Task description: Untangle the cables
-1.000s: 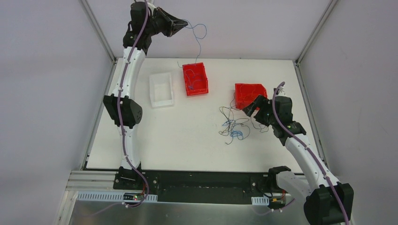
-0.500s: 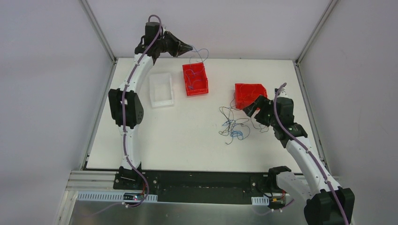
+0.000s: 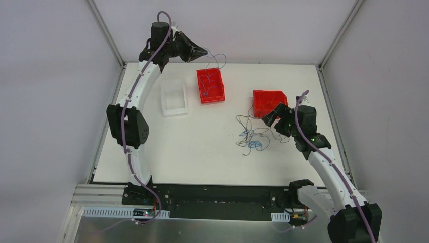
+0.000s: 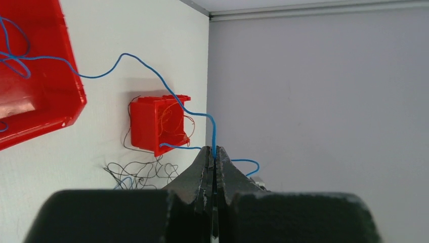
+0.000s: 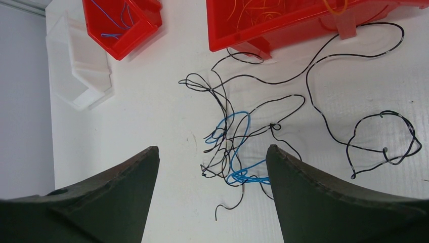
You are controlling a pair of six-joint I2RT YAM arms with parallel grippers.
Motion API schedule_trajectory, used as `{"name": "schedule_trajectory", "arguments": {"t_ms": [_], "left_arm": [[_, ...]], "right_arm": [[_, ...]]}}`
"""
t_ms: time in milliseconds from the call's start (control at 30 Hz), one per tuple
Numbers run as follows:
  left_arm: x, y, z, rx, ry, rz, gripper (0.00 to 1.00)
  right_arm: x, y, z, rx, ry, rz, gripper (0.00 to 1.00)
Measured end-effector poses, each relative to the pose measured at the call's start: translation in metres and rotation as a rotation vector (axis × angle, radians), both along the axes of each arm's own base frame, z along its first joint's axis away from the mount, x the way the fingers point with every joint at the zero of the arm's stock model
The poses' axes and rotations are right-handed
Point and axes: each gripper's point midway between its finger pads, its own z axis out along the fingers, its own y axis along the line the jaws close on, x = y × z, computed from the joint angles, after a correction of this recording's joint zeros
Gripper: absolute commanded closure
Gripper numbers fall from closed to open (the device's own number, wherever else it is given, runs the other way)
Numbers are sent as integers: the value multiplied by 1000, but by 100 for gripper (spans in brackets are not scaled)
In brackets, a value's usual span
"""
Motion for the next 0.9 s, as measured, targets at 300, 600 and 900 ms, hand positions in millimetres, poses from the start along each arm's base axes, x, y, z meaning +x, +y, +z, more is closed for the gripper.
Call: {"name": "schedule_trajectory", "arguments": {"t_ms": [300,600,900], "left_arm": [[-49,-16,92,6,-230,-64,100],[-63,-15,171,-30,-423,-64,100],[-48,-18,155,-27,-387,-59,100]], "right_arm": [[0,1,0,4,1,1,19],[0,1,0,7,2,-1,19],[-1,1,3,9,-9,-1,19]]}}
